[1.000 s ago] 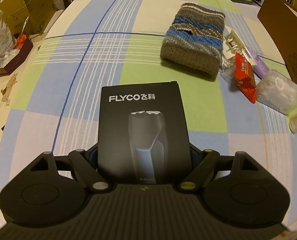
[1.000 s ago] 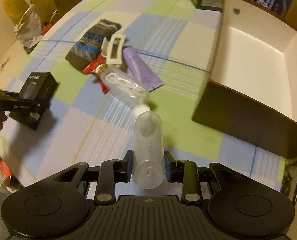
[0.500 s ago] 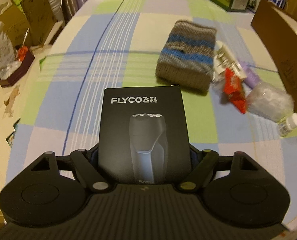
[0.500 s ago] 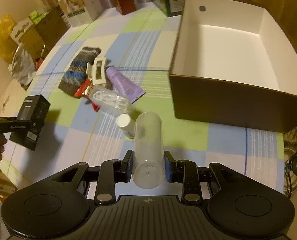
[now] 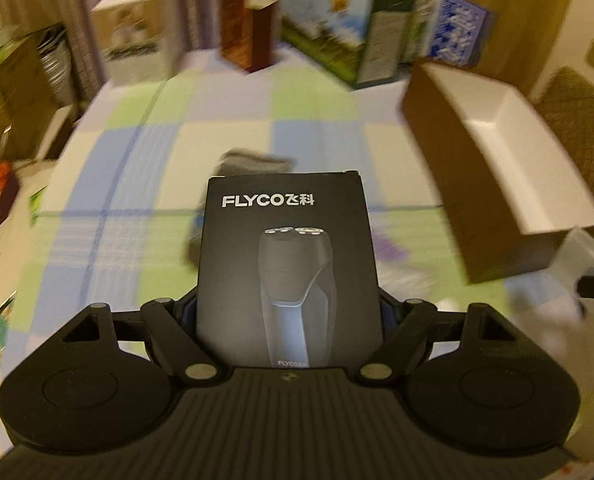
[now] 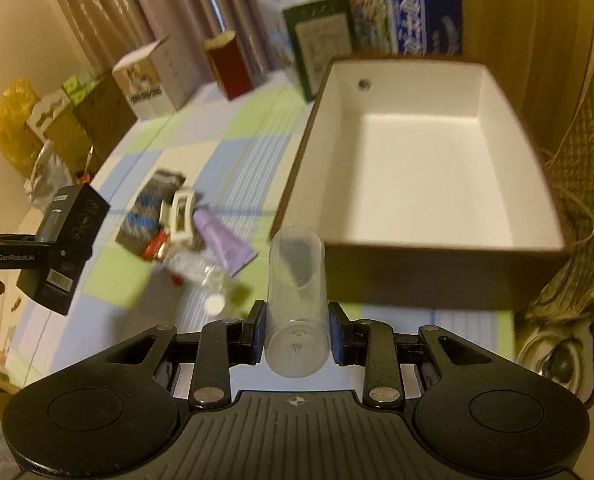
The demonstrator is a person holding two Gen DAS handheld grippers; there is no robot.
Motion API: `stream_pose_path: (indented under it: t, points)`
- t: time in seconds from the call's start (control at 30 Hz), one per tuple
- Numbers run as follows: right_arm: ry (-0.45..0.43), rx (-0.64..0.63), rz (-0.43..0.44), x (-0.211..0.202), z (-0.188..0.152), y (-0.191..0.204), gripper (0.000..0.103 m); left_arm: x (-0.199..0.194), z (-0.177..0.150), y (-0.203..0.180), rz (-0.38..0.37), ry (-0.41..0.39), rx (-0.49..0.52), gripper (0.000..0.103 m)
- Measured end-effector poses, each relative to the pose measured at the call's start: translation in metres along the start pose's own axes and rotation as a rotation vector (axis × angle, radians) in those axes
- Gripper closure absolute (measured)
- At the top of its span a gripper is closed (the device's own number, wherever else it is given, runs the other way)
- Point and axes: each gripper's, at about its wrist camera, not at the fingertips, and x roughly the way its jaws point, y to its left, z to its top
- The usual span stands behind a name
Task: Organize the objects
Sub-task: 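Lift the FLYCO box with the left tool while the right tool carries the cup to the cardboard box, then lower the FLYCO box into the cardboard box and open the left tool while the right tool releases the cup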
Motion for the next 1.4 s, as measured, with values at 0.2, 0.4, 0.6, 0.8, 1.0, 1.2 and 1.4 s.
stream_pose_path:
  t: [0.2, 0.4, 0.6, 0.8, 1.0, 1.2, 1.4]
  points:
    - [-0.072, -0.002, -0.025, -0.021, 0.022, -0.031, 0.075, 0.004, 0.042, -0.068, -0.1, -0.06, 0.078, 0.027]
    - [-0.125, 0.005, -0.06, -0.026, 0.045, -0.065, 0.075, 0.022, 0.082, -0.14, -0.171, -0.097, 0.138, 0.027]
    - [-0.139, 0.006, -0.09, -0.011, 0.064, -0.095, 0.075, 0.054, 0.11, -0.2, -0.201, -0.077, 0.163, 0.027]
    - [-0.107, 0.016, -0.118, 0.011, 0.073, -0.12, 0.075, 0.096, 0.119, -0.236, -0.167, -0.018, 0.173, 0.026]
    - [-0.049, 0.001, -0.156, 0.035, 0.071, -0.134, 0.075, 0.141, 0.115, -0.258, -0.119, 0.073, 0.167, 0.026]
    - [0.006, 0.004, -0.161, 0.053, 0.07, -0.148, 0.075, 0.17, 0.108, -0.27, -0.097, 0.136, 0.168, 0.026]
    - [0.02, 0.002, -0.162, 0.062, 0.072, -0.158, 0.075, 0.179, 0.107, -0.278, -0.089, 0.126, 0.192, 0.026]
